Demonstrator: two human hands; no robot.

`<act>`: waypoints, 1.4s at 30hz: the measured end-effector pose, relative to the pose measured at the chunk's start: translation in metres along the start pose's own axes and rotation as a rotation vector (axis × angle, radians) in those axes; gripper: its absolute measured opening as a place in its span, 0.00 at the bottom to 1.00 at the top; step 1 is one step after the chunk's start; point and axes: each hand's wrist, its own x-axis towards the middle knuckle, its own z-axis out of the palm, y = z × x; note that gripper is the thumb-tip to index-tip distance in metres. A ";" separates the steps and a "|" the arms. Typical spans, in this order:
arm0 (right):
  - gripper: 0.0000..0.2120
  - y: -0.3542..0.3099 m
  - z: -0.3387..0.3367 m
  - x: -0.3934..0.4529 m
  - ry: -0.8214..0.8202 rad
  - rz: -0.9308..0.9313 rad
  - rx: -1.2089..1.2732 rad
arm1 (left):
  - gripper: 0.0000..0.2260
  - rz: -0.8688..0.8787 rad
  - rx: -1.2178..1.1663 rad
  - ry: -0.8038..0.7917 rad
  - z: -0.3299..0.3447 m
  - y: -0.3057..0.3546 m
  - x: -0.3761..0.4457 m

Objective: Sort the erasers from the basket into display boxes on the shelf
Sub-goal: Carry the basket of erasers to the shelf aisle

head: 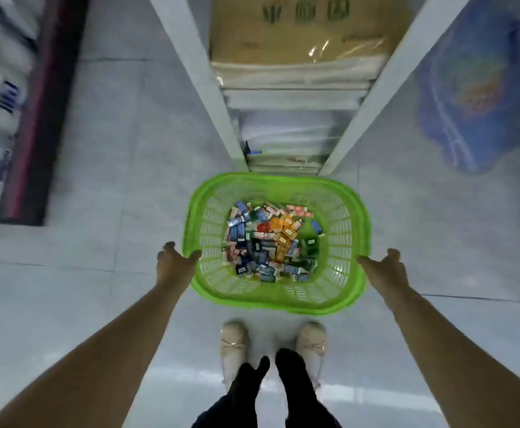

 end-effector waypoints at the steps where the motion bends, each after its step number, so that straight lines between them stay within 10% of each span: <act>1: 0.35 0.008 0.016 0.012 0.016 0.008 -0.007 | 0.32 -0.025 -0.002 0.018 0.015 -0.008 0.013; 13: 0.09 0.049 0.071 0.019 0.422 0.251 0.391 | 0.12 -0.148 -0.264 0.300 0.060 -0.034 0.029; 31: 0.10 0.053 -0.327 -0.367 0.607 0.286 0.727 | 0.08 0.207 -0.370 0.047 -0.239 0.142 -0.372; 42: 0.09 0.040 -0.482 -0.277 0.643 0.166 0.931 | 0.06 0.295 -0.467 -0.083 -0.174 0.329 -0.437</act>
